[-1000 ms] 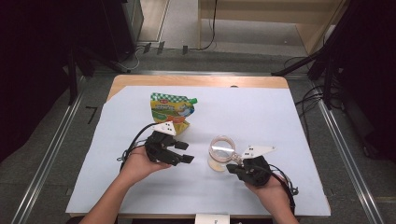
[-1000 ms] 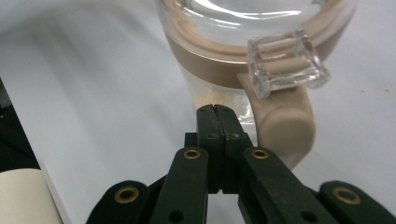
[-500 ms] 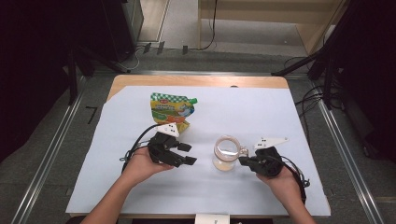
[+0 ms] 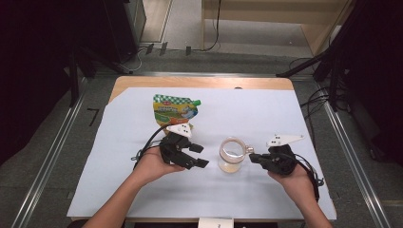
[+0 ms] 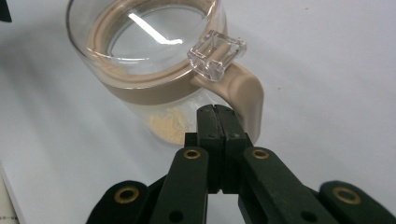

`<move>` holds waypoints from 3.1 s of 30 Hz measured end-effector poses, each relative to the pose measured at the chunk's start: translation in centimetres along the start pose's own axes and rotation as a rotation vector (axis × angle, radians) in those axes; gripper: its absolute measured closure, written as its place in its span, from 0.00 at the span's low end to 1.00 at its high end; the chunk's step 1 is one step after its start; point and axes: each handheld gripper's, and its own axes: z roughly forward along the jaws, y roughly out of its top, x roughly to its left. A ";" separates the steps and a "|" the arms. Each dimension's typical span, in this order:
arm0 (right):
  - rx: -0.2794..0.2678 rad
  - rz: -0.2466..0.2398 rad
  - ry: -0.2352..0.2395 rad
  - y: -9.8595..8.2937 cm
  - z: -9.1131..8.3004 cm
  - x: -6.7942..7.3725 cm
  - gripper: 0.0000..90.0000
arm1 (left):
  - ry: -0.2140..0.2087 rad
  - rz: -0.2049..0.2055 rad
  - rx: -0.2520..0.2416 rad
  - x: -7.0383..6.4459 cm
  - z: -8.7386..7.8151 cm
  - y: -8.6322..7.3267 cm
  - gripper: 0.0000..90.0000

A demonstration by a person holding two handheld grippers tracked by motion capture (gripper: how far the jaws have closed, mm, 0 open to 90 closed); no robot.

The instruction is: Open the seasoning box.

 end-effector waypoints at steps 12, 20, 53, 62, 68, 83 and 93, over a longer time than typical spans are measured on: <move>-0.005 0.057 -0.060 -0.2 -0.6 -1.0 1.00 | -0.040 0.061 0.022 0.9 1.7 3.2 0.40; -0.005 0.089 -0.084 0.0 0.3 -1.5 1.00 | -0.046 0.102 0.003 1.1 3.2 4.0 0.36; -0.020 0.104 -0.108 -0.3 0.9 -1.7 1.00 | 0.060 0.209 -0.029 -0.2 8.2 4.1 0.11; -0.019 0.108 -0.109 -0.3 0.9 -1.6 1.00 | 0.069 0.215 -0.030 -0.6 7.8 4.5 0.11; -0.019 0.109 -0.109 -0.3 0.9 -1.5 1.00 | 0.068 0.197 -0.020 -0.7 7.6 4.9 0.11; -0.025 0.098 -0.104 -0.3 0.8 -1.6 1.00 | 0.075 0.215 -0.012 -1.2 7.3 5.9 0.11; -0.029 0.097 -0.103 -0.3 0.7 -1.5 1.00 | 0.015 0.211 -0.043 -1.7 7.2 7.4 0.20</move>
